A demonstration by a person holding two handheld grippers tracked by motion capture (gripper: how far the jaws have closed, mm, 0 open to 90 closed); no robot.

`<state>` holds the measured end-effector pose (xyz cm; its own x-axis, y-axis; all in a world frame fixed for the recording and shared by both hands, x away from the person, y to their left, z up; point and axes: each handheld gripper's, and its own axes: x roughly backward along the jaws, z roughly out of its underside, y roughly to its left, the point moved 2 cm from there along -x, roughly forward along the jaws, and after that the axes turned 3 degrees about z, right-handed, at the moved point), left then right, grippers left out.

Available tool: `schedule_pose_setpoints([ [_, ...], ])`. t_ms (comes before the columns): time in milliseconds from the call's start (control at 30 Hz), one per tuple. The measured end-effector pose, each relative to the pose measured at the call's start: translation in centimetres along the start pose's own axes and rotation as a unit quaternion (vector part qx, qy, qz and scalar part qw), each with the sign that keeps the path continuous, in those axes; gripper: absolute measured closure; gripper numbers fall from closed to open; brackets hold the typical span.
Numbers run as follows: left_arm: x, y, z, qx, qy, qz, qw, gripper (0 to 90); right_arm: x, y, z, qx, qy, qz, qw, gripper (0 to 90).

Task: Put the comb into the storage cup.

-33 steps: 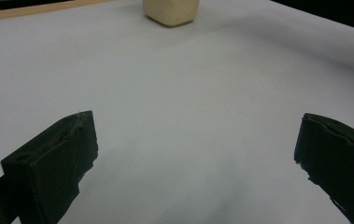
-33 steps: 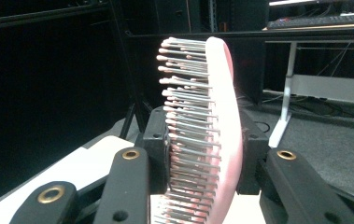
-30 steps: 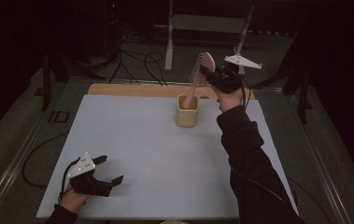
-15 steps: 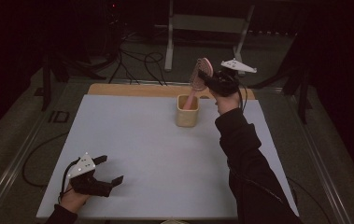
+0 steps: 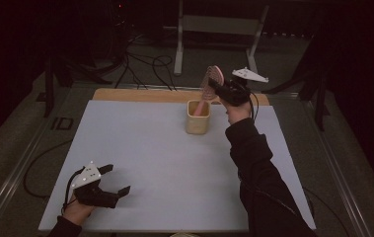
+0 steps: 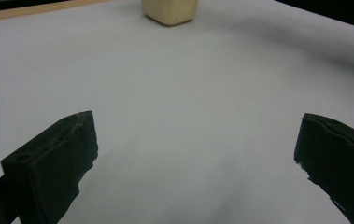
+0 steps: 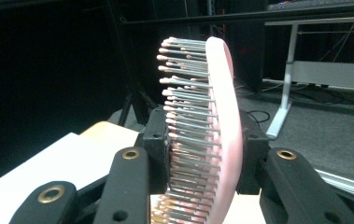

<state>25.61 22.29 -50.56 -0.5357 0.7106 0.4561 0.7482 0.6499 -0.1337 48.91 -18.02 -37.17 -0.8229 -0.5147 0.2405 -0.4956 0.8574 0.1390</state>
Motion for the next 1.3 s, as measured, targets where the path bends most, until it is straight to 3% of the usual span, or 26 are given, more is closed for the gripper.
schedule_pose_setpoints([
  [133,0.0,0.0,0.0,-0.002,0.001,0.001,1.0000,0.1,-0.2,-0.3,0.7,-0.014,0.003,-0.004,0.9999,64.7],
  [667,0.0,0.0,0.0,-0.002,0.002,0.001,1.0000,0.1,-1.1,-0.6,3.5,-0.033,0.028,-0.005,0.9990,64.7],
  [1100,-0.1,0.0,0.1,-0.001,0.001,0.002,1.0000,0.1,-1.2,-0.9,4.3,-0.037,0.040,-0.013,0.9984,64.1],
  [1300,-0.1,0.0,0.0,-0.002,0.002,0.001,1.0000,0.1,-0.9,-1.4,4.5,-0.044,0.043,-0.002,0.9981,61.6],
])
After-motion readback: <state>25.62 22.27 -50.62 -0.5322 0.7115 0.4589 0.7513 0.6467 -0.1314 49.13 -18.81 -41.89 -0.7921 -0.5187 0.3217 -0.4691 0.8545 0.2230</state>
